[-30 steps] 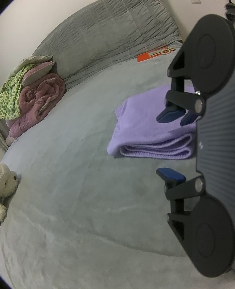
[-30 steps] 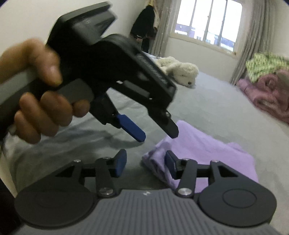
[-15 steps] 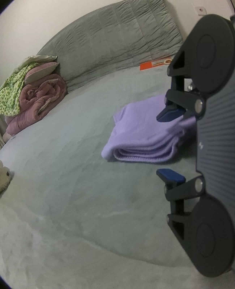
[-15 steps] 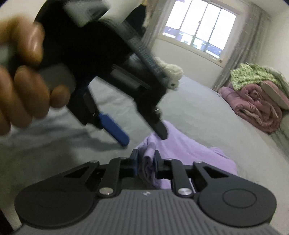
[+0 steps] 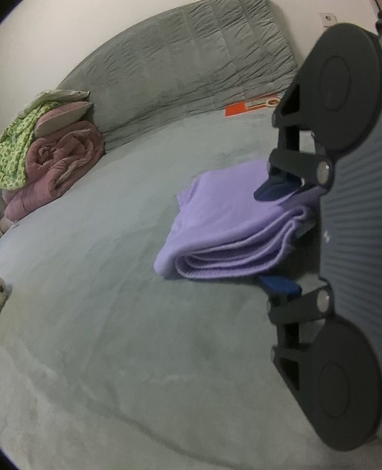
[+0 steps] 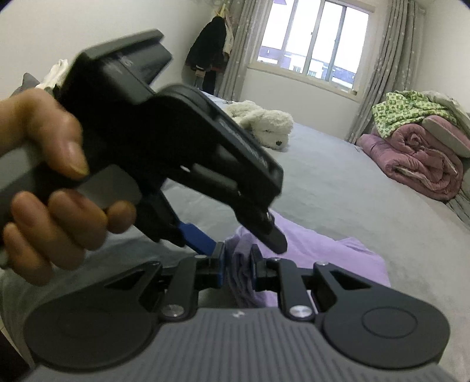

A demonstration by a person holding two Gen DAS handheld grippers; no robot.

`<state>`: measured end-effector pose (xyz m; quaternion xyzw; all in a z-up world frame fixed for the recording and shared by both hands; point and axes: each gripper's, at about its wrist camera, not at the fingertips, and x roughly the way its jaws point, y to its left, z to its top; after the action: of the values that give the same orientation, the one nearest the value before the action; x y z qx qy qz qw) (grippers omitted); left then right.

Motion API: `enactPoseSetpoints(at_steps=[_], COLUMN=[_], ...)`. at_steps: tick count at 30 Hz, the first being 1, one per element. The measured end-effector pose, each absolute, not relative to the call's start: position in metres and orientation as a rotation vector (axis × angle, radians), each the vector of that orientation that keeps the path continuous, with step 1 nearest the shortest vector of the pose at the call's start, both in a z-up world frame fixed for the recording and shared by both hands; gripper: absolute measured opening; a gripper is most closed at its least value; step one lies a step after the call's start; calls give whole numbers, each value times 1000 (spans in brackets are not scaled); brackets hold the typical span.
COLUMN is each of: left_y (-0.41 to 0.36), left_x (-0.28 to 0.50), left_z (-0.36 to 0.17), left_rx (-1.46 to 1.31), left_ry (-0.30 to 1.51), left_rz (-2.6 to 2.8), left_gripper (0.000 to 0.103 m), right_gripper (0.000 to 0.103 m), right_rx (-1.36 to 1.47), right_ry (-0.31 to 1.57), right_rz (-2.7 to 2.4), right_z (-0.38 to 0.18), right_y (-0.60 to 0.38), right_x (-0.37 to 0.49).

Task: Fold clothes
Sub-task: 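Close the left gripper on the folded edge of the lavender pants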

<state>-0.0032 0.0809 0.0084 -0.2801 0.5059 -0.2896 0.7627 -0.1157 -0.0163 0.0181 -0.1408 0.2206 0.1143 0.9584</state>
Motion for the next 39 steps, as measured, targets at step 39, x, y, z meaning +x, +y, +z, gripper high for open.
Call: enactPoseSetpoints(at_steps=[39], left_y=[86], left_x=[7], left_z=[-8], left_rx=[-515], left_ry=[1018], left_rz=[-632], left_gripper=[20], right_gripper=[41], right_rx=[173], right_ry=[679], right_rz=[319], right_z=[33], right_y=[-196], right_x=[-93])
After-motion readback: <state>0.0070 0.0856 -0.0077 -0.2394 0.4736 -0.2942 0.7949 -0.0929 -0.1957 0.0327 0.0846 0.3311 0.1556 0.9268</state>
